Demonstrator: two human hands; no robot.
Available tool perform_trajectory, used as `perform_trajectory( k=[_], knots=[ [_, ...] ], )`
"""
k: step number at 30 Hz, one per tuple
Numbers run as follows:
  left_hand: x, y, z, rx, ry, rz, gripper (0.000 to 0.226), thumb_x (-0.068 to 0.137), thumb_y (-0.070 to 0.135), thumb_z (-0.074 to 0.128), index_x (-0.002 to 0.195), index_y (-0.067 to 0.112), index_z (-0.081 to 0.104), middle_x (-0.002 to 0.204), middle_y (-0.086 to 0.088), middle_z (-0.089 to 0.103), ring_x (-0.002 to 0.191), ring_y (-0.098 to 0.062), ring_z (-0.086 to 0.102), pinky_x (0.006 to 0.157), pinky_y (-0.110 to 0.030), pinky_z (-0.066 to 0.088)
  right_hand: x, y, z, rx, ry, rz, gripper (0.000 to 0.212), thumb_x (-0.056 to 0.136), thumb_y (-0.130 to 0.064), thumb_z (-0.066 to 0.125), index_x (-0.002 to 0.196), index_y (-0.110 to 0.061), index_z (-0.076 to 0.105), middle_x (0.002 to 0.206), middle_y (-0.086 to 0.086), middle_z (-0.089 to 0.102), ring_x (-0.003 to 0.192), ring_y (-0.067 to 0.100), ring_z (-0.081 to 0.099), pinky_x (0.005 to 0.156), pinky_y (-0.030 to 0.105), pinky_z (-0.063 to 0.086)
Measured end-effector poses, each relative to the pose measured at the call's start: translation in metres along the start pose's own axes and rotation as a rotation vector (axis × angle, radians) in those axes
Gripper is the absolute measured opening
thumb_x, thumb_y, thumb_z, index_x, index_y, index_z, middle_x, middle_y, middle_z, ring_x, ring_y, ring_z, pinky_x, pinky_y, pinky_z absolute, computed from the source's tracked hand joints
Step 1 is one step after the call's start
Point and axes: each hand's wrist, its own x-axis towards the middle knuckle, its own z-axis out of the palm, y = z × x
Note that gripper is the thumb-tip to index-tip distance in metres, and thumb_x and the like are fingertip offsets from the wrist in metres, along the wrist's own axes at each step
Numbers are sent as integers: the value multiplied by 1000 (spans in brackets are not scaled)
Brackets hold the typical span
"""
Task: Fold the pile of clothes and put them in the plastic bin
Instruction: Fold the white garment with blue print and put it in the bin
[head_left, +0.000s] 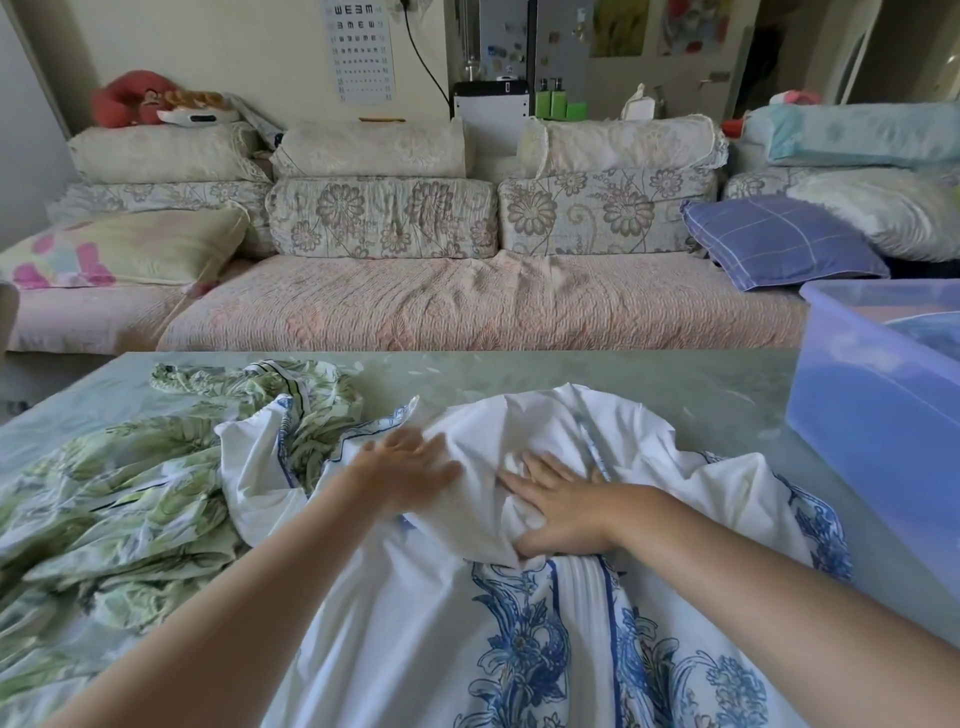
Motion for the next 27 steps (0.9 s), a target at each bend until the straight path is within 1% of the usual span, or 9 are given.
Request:
perform_trajectory(
  k=[2, 4, 7, 9, 11, 15, 19, 23, 27],
  knots=[
    [7, -14, 6, 66, -4, -126, 69, 93, 59, 17, 156, 30, 14, 164, -4, 4, 149, -35, 6, 114, -58, 14, -1, 7, -1, 13, -15, 3, 93, 86, -70, 47, 152, -50, -16, 161, -11, -26, 149, 16, -27, 116, 64, -10],
    [12, -18, 6, 57, 185, -292, 68, 95, 61, 13, 147, 25, 40, 153, -10, 36, 139, -32, 30, 110, -48, 23, -1, 9, -8, 126, 74, -30, 80, 87, -75, 42, 155, -51, 7, 166, -12, 0, 154, 16, -5, 120, 59, -1],
    [30, -2, -1, -39, 628, -254, 54, 99, 49, 24, 120, 18, 63, 121, -8, 59, 115, -28, 48, 98, -40, 34, 12, 12, -20, 261, 493, -6, 49, 98, -58, 44, 143, -38, 49, 149, -7, 48, 140, 17, 39, 114, 39, 27],
    [44, 5, -6, -217, 706, -46, 55, 94, 48, 23, 123, 19, 60, 123, -5, 59, 116, -28, 50, 95, -39, 38, 29, 21, -26, 196, 619, 24, 48, 100, -47, 46, 146, -34, 45, 153, -7, 43, 142, 17, 35, 115, 37, 28],
    [53, 12, -5, -335, 571, 98, 64, 89, 54, 18, 140, 25, 46, 142, 1, 50, 133, -24, 41, 105, -39, 34, 52, 34, -31, 119, 502, 41, 61, 99, -54, 42, 155, -41, 22, 163, -9, 22, 151, 17, 17, 119, 43, 21],
    [73, 0, 13, -305, 266, -69, 63, 97, 64, 18, 155, 39, 8, 164, 6, 3, 151, -19, 0, 121, -46, 4, 90, 60, -32, 23, 172, 228, 74, 87, -83, 16, 151, -55, -10, 163, -18, -16, 153, 14, -14, 117, 63, 3],
    [92, -32, 20, -267, 136, -131, 73, 87, 78, 2, 153, 45, 5, 163, 7, -10, 150, -26, -14, 120, -53, -1, 104, 81, -37, 9, 192, 399, 77, 88, -84, 11, 153, -50, -13, 163, -7, -24, 151, 24, -20, 113, 72, -4],
    [91, -21, 16, -286, 335, -274, 70, 95, 68, 20, 155, 33, 16, 164, -3, 6, 150, -27, -2, 118, -50, 1, 112, 83, -47, -127, 228, 411, 82, 90, -80, 14, 157, -39, -8, 166, 6, -15, 152, 28, -16, 116, 65, -9],
    [75, -8, 1, -224, 822, -28, 46, 90, 28, 59, 134, 26, 49, 137, -2, 48, 128, -26, 38, 102, -40, 31, 101, 63, -49, -213, 539, 140, 65, 94, -48, 51, 153, -29, 30, 159, 9, 24, 147, 29, 17, 118, 47, 14]
  ],
)
